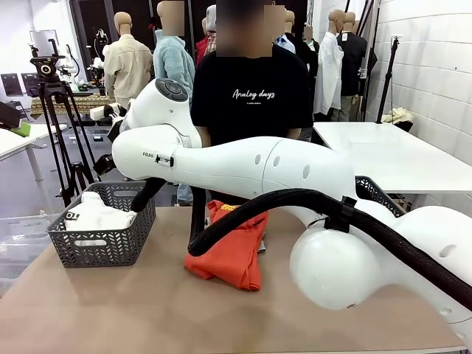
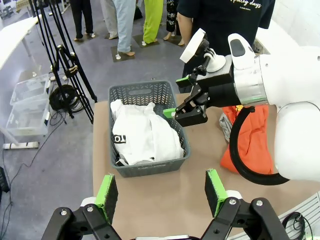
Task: Sort the tops and bottoms.
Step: Sort the clothes according to human instructions.
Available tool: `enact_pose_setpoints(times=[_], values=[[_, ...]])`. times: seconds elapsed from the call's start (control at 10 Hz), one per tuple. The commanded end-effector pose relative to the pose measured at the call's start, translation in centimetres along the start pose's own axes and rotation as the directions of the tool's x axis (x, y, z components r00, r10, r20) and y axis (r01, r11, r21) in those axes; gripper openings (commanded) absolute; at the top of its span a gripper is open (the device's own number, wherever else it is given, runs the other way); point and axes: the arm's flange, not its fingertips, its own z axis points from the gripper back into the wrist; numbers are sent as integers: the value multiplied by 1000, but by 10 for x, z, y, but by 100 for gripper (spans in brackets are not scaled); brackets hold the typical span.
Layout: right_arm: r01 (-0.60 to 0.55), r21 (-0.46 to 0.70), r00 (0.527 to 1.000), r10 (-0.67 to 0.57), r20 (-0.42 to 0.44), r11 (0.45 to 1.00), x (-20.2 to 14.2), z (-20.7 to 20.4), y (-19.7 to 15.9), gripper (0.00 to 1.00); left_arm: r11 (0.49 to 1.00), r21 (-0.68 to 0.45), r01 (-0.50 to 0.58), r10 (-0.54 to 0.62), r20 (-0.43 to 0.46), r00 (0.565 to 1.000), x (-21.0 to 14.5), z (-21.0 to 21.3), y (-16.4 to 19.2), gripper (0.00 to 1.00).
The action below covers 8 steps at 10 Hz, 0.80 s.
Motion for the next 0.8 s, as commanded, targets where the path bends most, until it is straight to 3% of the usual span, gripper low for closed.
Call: enact_pose_setpoints(times=[0.0,0.1,0.7], values=[[30,25,993,-27,-115,999,84,-65,-23,100,1000,3,3,-3,4,1000,0,1,0,91],[0,0,1000,0,0,1000,0,0,0,100,1000,3,3,-3,4,1000,0,1,0,91],[0,0,1000,0,0,1000,0,0,0,100,1000,3,3,-3,4,1000,0,1,0,91]])
